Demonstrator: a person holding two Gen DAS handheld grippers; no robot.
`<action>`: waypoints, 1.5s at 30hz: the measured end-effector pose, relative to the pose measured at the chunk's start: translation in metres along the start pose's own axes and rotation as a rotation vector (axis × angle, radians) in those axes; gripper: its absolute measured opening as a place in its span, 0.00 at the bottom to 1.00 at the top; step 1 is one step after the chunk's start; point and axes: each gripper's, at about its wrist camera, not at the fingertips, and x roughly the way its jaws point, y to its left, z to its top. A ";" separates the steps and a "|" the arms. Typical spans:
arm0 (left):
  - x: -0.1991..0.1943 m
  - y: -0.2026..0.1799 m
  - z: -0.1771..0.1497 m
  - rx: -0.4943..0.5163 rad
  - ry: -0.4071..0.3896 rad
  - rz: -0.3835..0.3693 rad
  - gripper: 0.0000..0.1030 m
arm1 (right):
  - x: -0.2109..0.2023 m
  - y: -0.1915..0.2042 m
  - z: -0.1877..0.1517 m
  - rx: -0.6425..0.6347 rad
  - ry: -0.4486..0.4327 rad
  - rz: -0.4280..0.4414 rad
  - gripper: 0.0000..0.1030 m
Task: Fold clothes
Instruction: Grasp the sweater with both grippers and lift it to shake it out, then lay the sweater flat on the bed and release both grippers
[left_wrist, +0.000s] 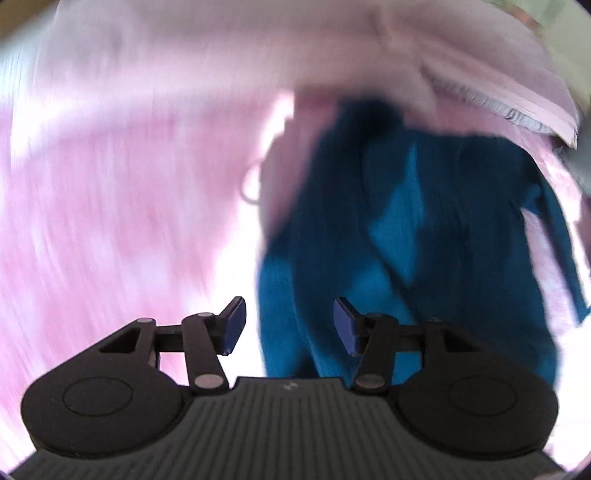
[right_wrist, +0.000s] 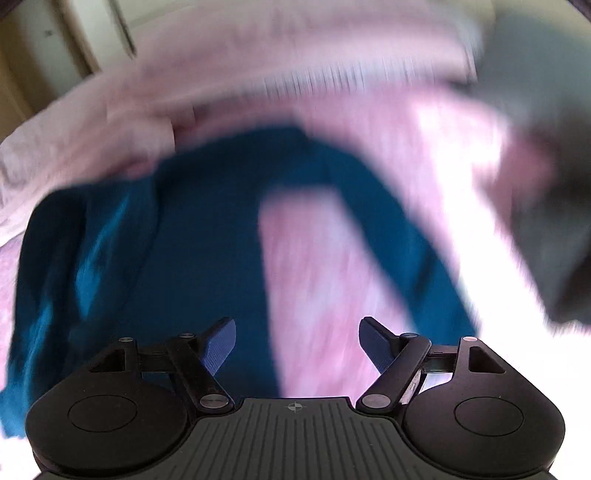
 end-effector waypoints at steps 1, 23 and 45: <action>0.002 0.005 -0.014 -0.060 0.025 -0.039 0.47 | 0.005 -0.003 -0.015 0.051 0.043 0.012 0.75; -0.092 0.102 0.081 -0.061 -0.395 0.224 0.10 | -0.024 0.022 -0.114 0.285 0.047 0.013 0.75; 0.029 0.055 -0.036 -0.248 -0.033 -0.251 0.37 | 0.009 0.032 -0.148 0.297 0.008 0.021 0.75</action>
